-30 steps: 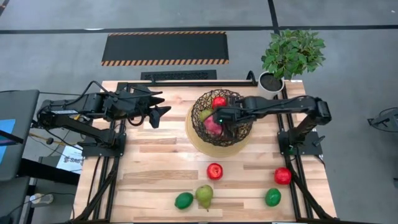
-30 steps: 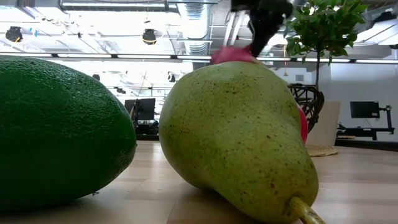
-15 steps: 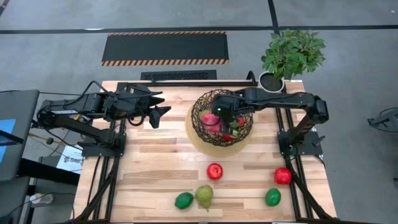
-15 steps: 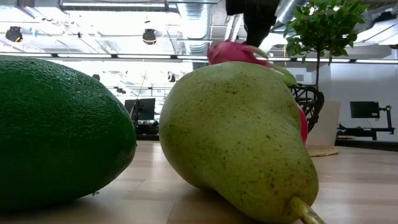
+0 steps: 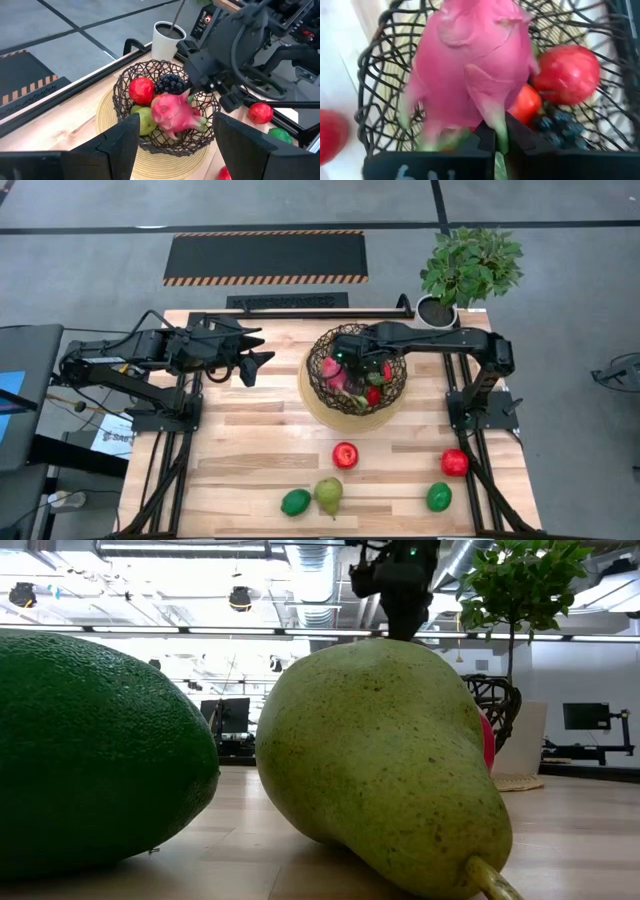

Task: Build produce basket
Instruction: Put the pink dragon fruit into the black basket, then put the red apple into the black basket

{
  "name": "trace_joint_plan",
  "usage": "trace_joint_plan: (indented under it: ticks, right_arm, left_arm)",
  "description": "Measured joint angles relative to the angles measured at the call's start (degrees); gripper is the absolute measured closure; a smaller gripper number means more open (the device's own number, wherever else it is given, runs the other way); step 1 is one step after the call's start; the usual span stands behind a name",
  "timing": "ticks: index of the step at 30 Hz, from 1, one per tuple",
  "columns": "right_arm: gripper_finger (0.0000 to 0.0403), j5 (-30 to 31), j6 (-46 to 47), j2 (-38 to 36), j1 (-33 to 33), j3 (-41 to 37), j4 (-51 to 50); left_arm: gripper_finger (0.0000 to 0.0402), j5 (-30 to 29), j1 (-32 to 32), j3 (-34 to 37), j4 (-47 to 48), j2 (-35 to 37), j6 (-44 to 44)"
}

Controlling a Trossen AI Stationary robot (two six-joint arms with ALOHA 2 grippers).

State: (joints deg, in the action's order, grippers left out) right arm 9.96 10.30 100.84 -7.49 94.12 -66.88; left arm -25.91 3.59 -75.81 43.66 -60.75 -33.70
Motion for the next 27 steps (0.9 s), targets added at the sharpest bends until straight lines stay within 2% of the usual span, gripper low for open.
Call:
trace_joint_plan:
  ticks: [17, 22, 27]
  right_arm:
    - [0.0205, -3.26, -0.21, -1.22, -0.54, 1.2, 1.14]
    - [0.0177, -4.04, 1.04, -6.27, -0.89, 5.13, 1.28]
    - [0.0173, -4.07, 9.39, -12.64, -0.63, 5.99, -1.96]
  left_arm:
    - [0.0166, 0.19, -0.01, 0.0, 0.5, 0.0, -0.08]
    - [0.0166, 2.56, -0.04, 0.0, 0.47, 0.0, -1.13]
    - [0.0166, 4.24, -0.04, 0.0, 0.5, 0.0, -1.54]
